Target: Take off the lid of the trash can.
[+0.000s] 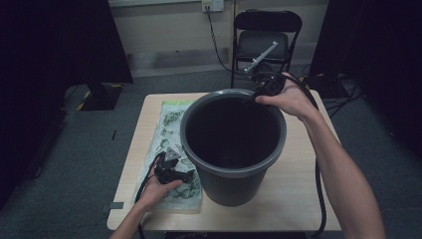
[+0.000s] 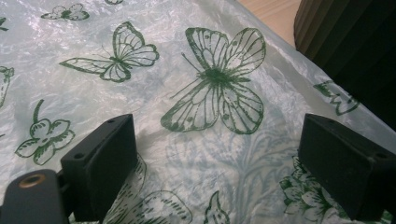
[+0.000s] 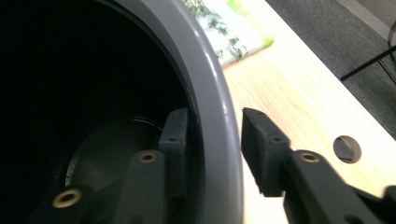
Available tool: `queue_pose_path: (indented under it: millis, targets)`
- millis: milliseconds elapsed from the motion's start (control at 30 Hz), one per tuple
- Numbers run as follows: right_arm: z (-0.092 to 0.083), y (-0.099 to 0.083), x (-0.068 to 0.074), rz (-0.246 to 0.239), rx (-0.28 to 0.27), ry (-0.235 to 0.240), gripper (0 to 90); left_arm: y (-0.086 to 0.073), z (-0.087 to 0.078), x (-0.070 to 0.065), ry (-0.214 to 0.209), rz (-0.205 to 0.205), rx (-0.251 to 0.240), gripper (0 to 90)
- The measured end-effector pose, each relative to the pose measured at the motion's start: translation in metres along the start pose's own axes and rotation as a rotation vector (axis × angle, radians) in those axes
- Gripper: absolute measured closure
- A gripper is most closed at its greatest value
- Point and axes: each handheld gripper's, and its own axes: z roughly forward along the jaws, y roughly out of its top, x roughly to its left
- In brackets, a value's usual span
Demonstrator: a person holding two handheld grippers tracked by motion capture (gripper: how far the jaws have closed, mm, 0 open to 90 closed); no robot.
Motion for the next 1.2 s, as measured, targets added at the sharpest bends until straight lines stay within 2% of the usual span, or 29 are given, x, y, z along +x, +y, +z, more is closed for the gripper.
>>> queue_pose_path:
  millis: [33, 100, 233, 333, 433, 500, 600, 833, 933, 1133, 1200]
  targets:
    - [0.001, 0.001, 0.000, -0.009, -0.002, 0.012, 71.9, 0.000, 0.000, 0.000, 0.000, 0.000, 0.000, 10.9]
    - [-0.002, 0.002, 0.002, -0.008, -0.016, 0.009, 72.8, 0.000, 0.000, 0.000, 0.000, 0.000, 0.000, 10.9]
    - [-0.015, 0.002, 0.000, 0.009, -0.100, 0.007, 75.8, 0.000, 0.000, 0.000, 0.000, 0.000, 0.000, 10.9]
    - [-0.018, 0.001, 0.000, 0.024, -0.124, 0.008, 76.4, 0.000, 0.000, 0.000, 0.000, 0.000, 0.000, 10.9]
    - [-0.022, -0.002, -0.003, 0.054, -0.205, 0.067, 77.5, 0.000, 0.000, 0.000, 0.000, 0.000, 0.000, 10.9]
    - [-0.023, -0.004, -0.006, 0.071, -0.230, 0.099, 78.0, 0.000, 0.000, 0.000, 0.000, 0.000, 0.000, 10.9]
    - [-0.023, -0.008, -0.009, 0.090, -0.244, 0.115, 78.4, 0.000, 0.000, 0.000, 0.000, 0.000, 0.000, 10.9]
    - [-0.023, -0.015, -0.016, 0.178, -0.273, 0.214, 79.2, 0.000, 0.000, 0.000, 0.000, 0.000, 0.000, 10.9]
    - [-0.026, -0.017, -0.020, 0.201, -0.291, 0.250, 79.5, 0.000, 0.000, 0.000, 0.000, 0.000, 0.000, 10.9]
    - [-0.028, -0.019, -0.024, 0.249, -0.278, 0.281, 79.8, 0.000, 0.000, 0.000, 0.000, 0.000, 0.000, 10.9]
    - [-0.025, -0.024, -0.029, 0.292, -0.275, 0.277, 79.8, 0.000, 0.000, 0.000, 0.000, 0.000, 0.000, 10.9]
